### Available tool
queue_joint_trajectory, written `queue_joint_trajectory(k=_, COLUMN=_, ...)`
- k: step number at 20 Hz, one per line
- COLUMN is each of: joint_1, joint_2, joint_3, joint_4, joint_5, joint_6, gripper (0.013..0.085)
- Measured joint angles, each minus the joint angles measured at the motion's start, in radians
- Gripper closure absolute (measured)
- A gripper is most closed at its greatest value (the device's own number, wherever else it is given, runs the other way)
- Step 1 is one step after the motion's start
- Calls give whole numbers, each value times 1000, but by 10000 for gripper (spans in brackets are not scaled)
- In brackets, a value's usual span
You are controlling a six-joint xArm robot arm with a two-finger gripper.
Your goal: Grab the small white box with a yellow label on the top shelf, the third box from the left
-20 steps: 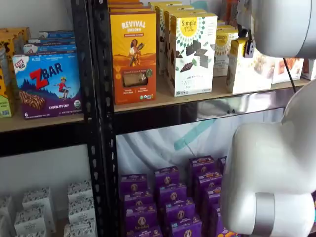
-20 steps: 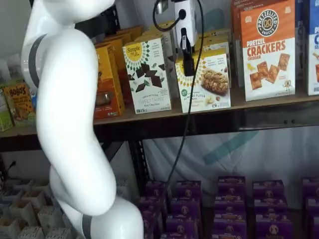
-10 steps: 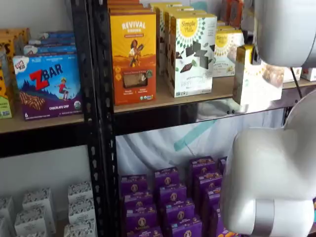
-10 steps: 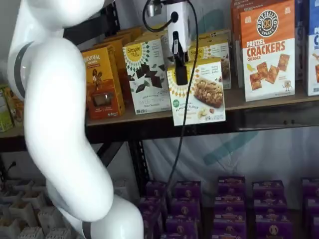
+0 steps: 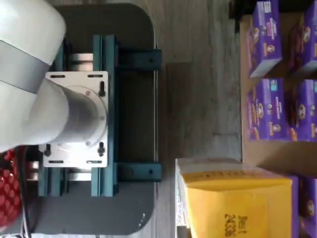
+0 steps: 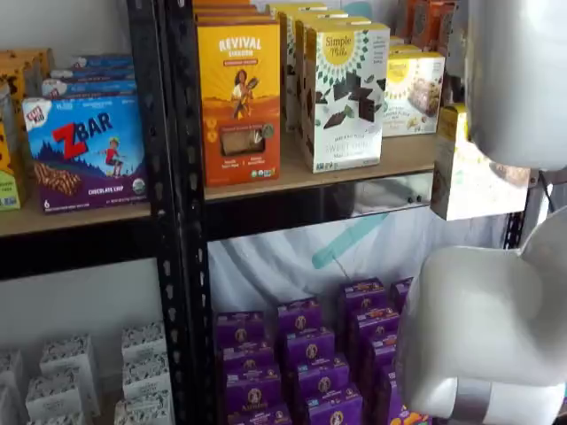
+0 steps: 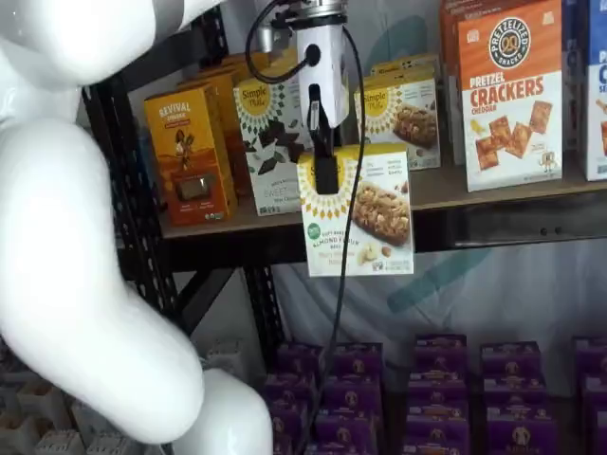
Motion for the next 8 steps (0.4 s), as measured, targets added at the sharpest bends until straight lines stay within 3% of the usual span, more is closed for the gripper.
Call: queue_joint_trajectory(k=8, joint_1=-42, joint_2=-83, joint_3=86, joint_4=19, joint_5=-7, joint_6=-38, gripper=650)
